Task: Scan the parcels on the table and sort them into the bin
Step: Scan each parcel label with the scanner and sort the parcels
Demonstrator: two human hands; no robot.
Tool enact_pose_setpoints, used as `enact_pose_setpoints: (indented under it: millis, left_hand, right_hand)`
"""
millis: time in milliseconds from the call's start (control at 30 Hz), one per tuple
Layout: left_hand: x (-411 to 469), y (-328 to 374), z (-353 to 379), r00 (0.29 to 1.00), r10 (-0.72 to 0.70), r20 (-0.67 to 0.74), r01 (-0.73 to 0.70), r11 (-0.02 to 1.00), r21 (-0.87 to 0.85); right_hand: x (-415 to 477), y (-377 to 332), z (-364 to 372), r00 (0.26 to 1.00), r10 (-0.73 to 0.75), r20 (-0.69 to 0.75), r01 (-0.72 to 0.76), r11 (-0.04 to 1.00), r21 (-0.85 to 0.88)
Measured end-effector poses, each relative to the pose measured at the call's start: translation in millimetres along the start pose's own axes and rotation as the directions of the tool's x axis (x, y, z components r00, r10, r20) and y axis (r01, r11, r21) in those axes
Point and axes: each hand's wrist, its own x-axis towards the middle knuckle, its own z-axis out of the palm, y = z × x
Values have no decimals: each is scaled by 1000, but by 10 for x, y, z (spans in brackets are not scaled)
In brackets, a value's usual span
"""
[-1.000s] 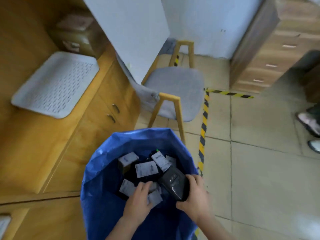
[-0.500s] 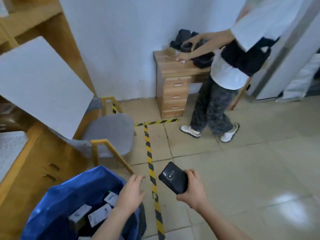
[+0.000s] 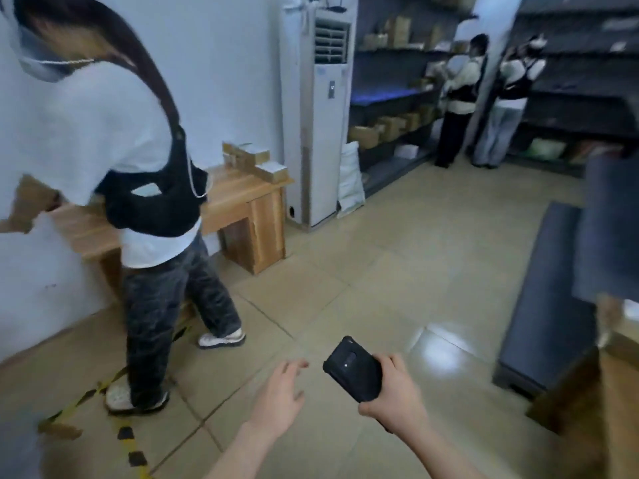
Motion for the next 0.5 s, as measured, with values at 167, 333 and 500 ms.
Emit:
enact_pose_setpoints:
  millis: [167, 333, 500]
  left_hand:
    - [882, 804, 498, 957, 238, 164, -243, 970, 14]
    - [1619, 1566, 1049, 837, 435, 333, -439, 896, -66]
    - [1995, 2339, 1680, 668, 581, 465, -576, 799, -173]
  right_hand:
    - [107, 685, -671, 952, 229, -201, -226, 973, 39]
    - [151, 1189, -1234, 822, 426, -378, -407, 903, 134]
    - [-71, 1665, -1696, 661, 598, -454, -580, 790, 197]
